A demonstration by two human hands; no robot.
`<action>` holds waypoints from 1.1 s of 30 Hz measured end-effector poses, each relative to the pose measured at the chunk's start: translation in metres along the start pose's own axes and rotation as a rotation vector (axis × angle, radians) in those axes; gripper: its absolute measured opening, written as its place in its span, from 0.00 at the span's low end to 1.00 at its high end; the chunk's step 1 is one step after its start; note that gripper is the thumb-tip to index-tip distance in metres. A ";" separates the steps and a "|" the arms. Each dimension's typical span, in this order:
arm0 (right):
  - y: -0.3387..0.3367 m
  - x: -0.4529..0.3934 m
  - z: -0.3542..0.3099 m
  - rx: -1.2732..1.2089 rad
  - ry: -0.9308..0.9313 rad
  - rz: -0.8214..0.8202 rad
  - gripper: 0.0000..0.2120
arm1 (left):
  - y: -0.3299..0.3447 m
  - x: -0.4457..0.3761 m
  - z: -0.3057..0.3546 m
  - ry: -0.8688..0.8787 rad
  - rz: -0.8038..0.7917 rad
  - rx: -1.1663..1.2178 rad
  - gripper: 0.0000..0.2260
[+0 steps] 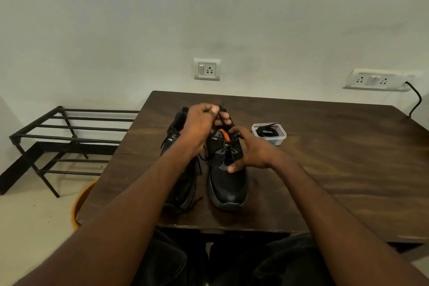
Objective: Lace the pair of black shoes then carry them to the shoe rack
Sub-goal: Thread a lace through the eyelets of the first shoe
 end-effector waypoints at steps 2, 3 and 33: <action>-0.001 0.001 -0.001 0.013 0.001 0.004 0.55 | 0.003 0.003 -0.006 -0.007 -0.041 -0.157 0.08; -0.001 0.001 -0.001 0.015 -0.001 0.011 0.55 | 0.004 0.001 -0.010 0.009 -0.052 -0.287 0.07; -0.001 -0.013 -0.023 0.039 0.003 0.394 0.07 | -0.010 0.001 -0.016 0.126 -0.487 -1.001 0.28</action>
Point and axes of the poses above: each hand's wrist, its own x-axis away from the middle knuckle, its own y-axis out of the palm, z = x × y, the point moved 3 cm from there along -x, towards the middle knuckle, and after that the axes turned 1 degree about -z, right-handed, at the moved point
